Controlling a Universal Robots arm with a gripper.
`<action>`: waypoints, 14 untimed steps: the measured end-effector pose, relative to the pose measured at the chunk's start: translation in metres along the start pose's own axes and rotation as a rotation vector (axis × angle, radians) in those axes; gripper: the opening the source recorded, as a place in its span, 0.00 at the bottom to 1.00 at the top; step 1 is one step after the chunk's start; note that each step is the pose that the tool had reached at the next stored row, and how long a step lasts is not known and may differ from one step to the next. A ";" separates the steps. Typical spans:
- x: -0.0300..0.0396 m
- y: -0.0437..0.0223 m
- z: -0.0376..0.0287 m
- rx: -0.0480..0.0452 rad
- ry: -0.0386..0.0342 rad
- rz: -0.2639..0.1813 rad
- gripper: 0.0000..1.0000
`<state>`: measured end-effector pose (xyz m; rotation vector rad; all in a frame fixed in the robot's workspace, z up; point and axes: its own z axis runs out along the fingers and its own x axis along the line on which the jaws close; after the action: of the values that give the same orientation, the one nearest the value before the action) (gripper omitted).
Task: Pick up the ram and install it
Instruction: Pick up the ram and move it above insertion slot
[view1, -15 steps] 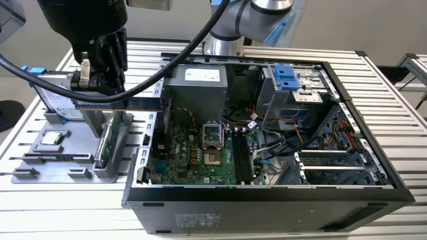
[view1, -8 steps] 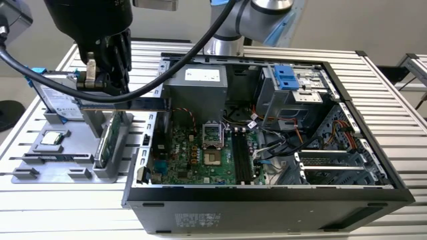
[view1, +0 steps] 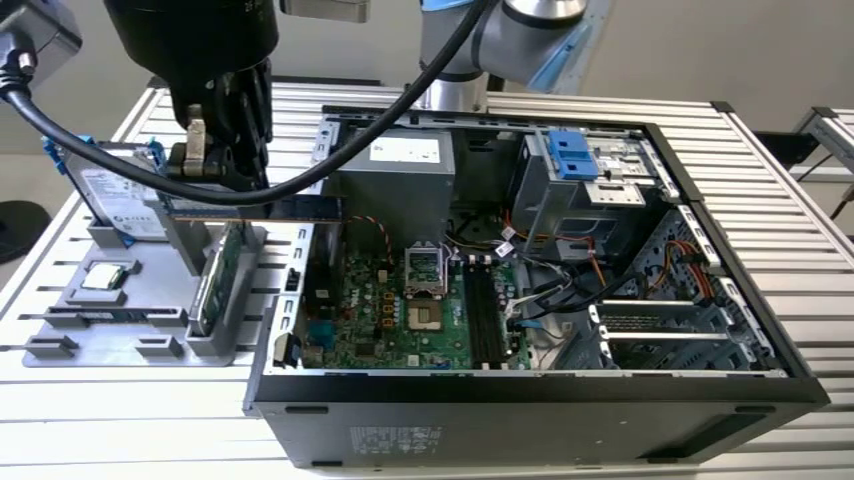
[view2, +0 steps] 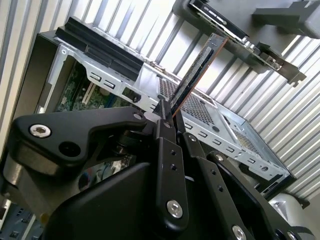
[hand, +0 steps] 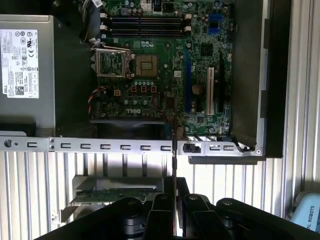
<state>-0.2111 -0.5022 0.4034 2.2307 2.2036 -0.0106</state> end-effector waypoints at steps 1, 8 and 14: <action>0.0000 0.0008 0.0000 0.0000 0.0000 0.000 0.00; 0.0001 0.0068 0.0000 0.0002 0.0000 0.000 0.00; 0.0002 0.0121 0.0001 0.0005 0.0001 0.000 0.00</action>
<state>-0.1990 -0.5022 0.4033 2.2310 2.2038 -0.0110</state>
